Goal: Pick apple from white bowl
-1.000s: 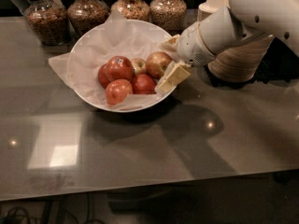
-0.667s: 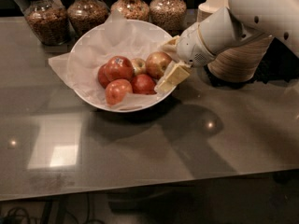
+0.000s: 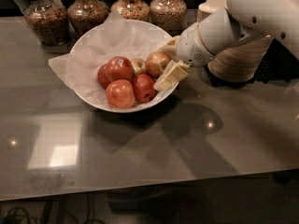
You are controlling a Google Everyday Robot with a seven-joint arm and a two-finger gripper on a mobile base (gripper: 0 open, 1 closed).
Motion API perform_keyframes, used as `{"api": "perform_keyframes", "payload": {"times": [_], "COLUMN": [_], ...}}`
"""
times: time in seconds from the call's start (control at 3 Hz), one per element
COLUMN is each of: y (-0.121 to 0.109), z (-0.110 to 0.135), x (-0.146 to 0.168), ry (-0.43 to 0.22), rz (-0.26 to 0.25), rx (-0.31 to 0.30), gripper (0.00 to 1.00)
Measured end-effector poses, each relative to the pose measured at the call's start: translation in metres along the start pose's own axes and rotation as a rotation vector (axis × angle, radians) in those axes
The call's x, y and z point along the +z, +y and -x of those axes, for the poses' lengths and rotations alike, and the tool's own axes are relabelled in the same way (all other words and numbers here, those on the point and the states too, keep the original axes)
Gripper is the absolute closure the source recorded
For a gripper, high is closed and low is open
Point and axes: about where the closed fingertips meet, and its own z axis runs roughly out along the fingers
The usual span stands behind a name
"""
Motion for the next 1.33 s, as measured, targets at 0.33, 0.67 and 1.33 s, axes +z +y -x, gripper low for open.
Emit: {"api": "perform_keyframes", "payload": {"times": [0.33,0.67,1.33], "y": [0.0,0.0,0.0], "z": [0.0,0.0,0.0001], "x": [0.0,0.0,0.0001], "ry": [0.0,0.0,0.0], "rz": [0.0,0.0,0.0], "rx": [0.0,0.0,0.0], "gripper": [0.47,0.7,1.0]}}
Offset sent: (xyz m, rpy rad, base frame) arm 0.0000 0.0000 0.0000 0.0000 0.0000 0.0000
